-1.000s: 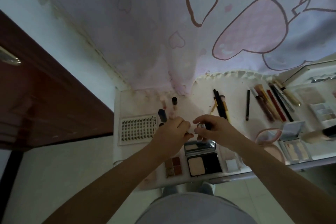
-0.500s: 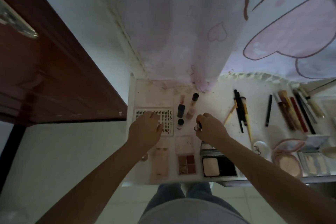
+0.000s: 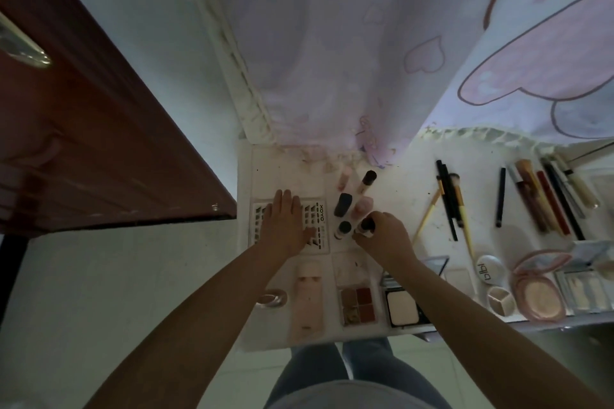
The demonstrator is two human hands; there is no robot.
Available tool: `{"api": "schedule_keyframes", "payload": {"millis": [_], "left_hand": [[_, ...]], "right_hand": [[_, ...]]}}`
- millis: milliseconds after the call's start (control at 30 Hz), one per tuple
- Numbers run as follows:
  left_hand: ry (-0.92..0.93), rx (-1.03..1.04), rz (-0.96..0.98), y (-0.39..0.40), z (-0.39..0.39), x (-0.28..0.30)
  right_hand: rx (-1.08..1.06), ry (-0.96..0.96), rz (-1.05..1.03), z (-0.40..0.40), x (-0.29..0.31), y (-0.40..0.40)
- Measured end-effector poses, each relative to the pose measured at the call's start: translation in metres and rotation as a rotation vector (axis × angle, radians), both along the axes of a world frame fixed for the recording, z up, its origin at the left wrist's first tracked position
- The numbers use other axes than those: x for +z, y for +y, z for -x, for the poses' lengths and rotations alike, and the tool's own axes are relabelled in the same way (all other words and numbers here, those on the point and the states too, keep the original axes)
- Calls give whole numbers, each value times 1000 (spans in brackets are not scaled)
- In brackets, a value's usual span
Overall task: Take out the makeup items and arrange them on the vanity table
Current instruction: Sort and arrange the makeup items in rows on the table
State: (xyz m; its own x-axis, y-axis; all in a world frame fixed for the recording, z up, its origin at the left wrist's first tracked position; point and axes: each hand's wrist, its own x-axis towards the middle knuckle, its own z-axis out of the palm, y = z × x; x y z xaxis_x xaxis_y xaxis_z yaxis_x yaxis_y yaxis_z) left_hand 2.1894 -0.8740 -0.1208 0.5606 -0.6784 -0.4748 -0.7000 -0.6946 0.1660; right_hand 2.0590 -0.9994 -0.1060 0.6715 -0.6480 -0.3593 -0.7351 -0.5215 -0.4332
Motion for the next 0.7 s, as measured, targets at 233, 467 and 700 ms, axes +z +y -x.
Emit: {"api": "schedule_keyframes", "payload": {"millis": [233, 467, 700], "left_hand": [[1, -5, 14, 5, -2, -10], [-23, -9, 1, 3, 0, -5], [-95, 67, 114, -17, 8, 24]], "right_hand": [[45, 70, -24, 11, 16, -9], [99, 56, 76, 53, 42, -68], [-201, 219, 128, 71, 15, -134]]}}
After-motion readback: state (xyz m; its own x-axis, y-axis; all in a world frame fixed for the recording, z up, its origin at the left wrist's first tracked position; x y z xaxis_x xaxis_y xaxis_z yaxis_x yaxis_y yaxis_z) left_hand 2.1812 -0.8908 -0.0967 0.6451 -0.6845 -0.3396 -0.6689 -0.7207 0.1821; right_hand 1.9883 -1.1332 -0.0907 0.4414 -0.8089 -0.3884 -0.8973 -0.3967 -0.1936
